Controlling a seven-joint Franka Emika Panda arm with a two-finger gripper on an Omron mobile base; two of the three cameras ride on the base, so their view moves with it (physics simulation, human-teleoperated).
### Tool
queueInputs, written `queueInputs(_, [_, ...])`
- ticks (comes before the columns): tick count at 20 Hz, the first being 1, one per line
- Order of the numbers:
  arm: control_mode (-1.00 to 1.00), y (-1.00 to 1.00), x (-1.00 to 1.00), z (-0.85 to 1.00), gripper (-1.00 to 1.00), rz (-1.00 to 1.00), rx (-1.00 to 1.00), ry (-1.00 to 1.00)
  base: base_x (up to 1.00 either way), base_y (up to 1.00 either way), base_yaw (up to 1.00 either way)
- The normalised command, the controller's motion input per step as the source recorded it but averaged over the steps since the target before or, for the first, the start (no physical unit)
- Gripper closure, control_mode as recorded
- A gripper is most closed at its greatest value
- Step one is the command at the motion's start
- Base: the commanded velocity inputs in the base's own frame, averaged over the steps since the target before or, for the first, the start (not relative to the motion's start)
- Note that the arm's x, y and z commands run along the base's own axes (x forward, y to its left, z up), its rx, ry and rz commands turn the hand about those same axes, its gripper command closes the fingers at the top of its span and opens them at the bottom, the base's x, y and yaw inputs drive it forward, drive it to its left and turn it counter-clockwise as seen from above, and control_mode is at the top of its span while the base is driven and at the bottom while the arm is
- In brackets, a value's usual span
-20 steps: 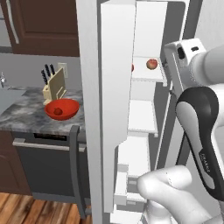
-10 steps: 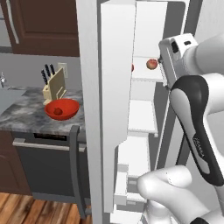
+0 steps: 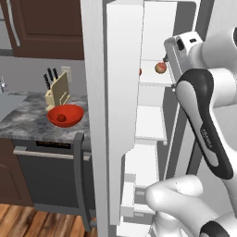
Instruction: Take the peach, bell pepper, and peach from the freezer and place them in the bowl on the counter.
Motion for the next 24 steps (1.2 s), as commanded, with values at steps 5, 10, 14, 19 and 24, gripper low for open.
queueInputs(5, [-1.0, -0.01, 0.17, 0.0, -1.0, 0.01, -0.01, 0.12, 0.0, 0.0, 0.0])
queueInputs(10, [-1.0, 0.0, 0.27, 0.0, -1.0, -0.01, -0.03, 0.13, 0.0, 0.0, 0.0])
queueInputs(14, [-1.0, 0.0, 0.31, 0.0, -1.0, 0.0, 0.0, 0.04, 0.0, 0.0, 0.0])
queueInputs(19, [-1.0, 0.0, 0.27, -0.09, -1.0, 0.0, 0.0, 0.0, 0.0, 0.0, 0.0])
queueInputs(24, [-1.0, -0.04, 0.31, -0.18, -1.0, 0.0, 0.0, 0.0, 0.0, 0.0, 0.0])
